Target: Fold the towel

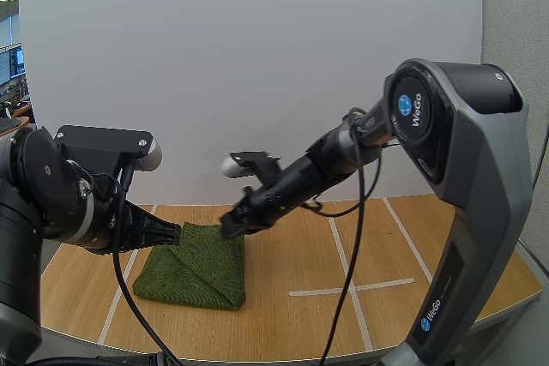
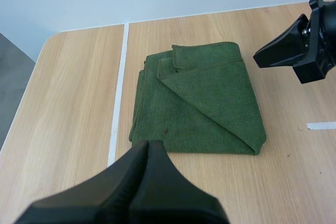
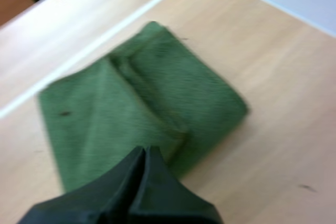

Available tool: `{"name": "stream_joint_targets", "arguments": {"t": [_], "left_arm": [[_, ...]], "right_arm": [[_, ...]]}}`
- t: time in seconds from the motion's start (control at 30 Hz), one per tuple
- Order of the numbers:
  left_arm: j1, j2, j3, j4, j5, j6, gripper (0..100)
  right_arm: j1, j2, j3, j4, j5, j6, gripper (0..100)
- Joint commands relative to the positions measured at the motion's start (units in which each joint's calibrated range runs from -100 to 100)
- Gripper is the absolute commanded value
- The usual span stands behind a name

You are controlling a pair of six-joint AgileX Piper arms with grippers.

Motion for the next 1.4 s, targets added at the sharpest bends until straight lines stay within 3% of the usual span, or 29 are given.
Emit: {"name": "stream_joint_targets", "arguments": {"t": [0.0,0.3,0.5,0.8,1.03,1.17,1.37], "left_arm": [[-0.06,0.2,-0.6,-0.1,0.2,0.2,0],[-0.06,0.2,-0.6,0.0,0.2,0.2,0],[-0.06,0.2,-0.6,0.7,0.2,0.2,0],[-0.06,0.2,-0.6,1.4,0.2,0.2,0],[-0.06,0.2,-0.6,3.3,0.2,0.2,0],[-0.06,0.2,-0.6,3.7,0.2,0.2,0],[-0.06,0.2,-0.6,3.7,0.2,0.2,0]], "right_arm": [[-0.6,-0.7,-0.5,-2.6,-15.1,-0.2,0],[-0.2,8.2,-0.9,2.6,-21.7,-3.5,0],[0.2,9.4,-0.9,5.1,-8.8,-3.5,0],[3.6,9.4,-0.9,5.4,14.5,-2.7,0],[7.5,9.4,-0.9,3.5,20.0,-1.2,0],[6.6,7.3,-0.9,3.2,19.8,-0.9,0],[1.9,-2.1,-0.9,2.1,19.4,0.0,0]]}}
